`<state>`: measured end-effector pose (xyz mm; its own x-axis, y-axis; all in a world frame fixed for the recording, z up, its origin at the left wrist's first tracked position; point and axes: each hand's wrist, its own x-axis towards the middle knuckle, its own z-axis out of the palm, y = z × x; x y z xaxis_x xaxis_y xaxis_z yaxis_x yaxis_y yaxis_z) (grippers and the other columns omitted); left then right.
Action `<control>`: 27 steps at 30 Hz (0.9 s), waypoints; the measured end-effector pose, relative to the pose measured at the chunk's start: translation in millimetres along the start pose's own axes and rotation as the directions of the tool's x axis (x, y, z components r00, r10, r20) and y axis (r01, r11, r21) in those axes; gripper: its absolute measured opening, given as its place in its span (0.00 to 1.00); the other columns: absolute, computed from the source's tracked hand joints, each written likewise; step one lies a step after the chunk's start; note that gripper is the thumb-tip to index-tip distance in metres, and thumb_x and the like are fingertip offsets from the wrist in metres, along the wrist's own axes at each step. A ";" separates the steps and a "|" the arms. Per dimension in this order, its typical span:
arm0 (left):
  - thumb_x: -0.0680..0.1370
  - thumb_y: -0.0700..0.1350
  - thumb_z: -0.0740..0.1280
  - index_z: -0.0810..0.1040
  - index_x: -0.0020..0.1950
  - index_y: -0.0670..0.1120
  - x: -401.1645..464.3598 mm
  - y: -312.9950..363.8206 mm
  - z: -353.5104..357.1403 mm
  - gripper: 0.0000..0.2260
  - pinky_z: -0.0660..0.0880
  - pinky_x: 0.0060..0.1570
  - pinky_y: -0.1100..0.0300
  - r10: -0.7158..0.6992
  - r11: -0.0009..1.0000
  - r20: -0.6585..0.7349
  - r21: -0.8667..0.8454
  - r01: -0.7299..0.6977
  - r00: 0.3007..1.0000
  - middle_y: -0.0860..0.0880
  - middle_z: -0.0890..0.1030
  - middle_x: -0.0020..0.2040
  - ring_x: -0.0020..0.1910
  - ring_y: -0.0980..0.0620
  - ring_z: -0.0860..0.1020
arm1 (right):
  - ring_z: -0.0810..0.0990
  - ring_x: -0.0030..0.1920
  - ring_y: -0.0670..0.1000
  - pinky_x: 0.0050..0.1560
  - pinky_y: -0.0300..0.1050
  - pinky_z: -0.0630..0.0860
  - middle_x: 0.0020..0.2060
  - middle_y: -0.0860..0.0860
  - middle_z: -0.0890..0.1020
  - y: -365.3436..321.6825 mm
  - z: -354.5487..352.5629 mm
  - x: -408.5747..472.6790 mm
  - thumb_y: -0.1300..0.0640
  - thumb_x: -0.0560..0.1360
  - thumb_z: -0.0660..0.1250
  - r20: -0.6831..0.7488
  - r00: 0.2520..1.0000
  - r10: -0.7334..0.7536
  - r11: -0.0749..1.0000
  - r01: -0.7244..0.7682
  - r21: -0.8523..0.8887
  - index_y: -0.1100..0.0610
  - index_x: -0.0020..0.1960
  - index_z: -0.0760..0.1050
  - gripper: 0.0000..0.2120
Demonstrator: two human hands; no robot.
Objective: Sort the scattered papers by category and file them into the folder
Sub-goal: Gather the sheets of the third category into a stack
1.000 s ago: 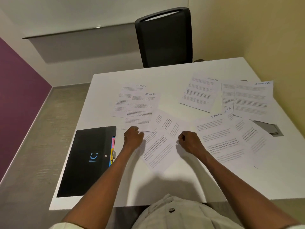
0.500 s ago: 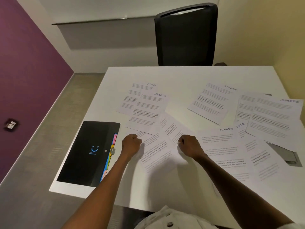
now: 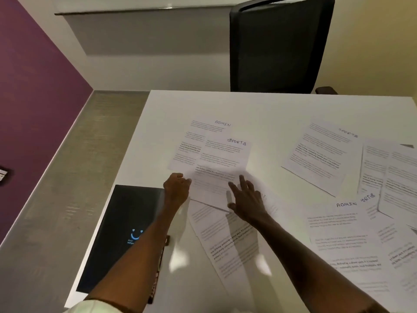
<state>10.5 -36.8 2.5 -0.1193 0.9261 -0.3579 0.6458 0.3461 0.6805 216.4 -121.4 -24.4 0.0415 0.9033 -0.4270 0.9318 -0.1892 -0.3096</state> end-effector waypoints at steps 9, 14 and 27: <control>0.78 0.48 0.71 0.61 0.75 0.37 118.5 7.8 2.5 0.32 0.70 0.67 0.50 0.041 0.999 -0.028 0.031 -0.040 0.999 0.38 0.70 0.71 0.70 0.40 0.70 | 0.59 0.75 0.64 0.60 0.59 0.75 0.78 0.60 0.54 7.8 35.1 20.0 0.48 0.69 0.75 0.002 0.999 0.033 0.986 -0.032 -0.163 0.51 0.76 0.59 0.41; 0.73 0.62 0.71 0.51 0.78 0.36 152.1 5.6 17.2 0.47 0.68 0.65 0.43 0.017 0.925 0.034 0.380 -0.028 0.999 0.37 0.63 0.70 0.69 0.37 0.64 | 0.72 0.67 0.66 0.45 0.55 0.82 0.72 0.62 0.67 7.2 41.4 22.5 0.51 0.61 0.81 -0.043 0.998 0.053 0.979 -0.060 -0.193 0.53 0.69 0.71 0.39; 0.78 0.48 0.69 0.75 0.57 0.38 158.0 15.0 6.4 0.15 0.77 0.42 0.55 0.113 0.959 -0.042 0.265 -0.098 0.993 0.40 0.82 0.56 0.51 0.39 0.82 | 0.54 0.77 0.64 0.67 0.58 0.69 0.78 0.60 0.49 -5.2 28.8 18.0 0.54 0.80 0.62 -0.056 0.997 0.046 0.985 -0.055 -0.164 0.53 0.77 0.57 0.28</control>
<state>6.2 113.7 -47.9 -0.0765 0.9648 -0.2516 0.8311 0.2011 0.5185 201.9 -115.3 -54.9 0.1044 0.9137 -0.3928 0.9748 -0.1723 -0.1419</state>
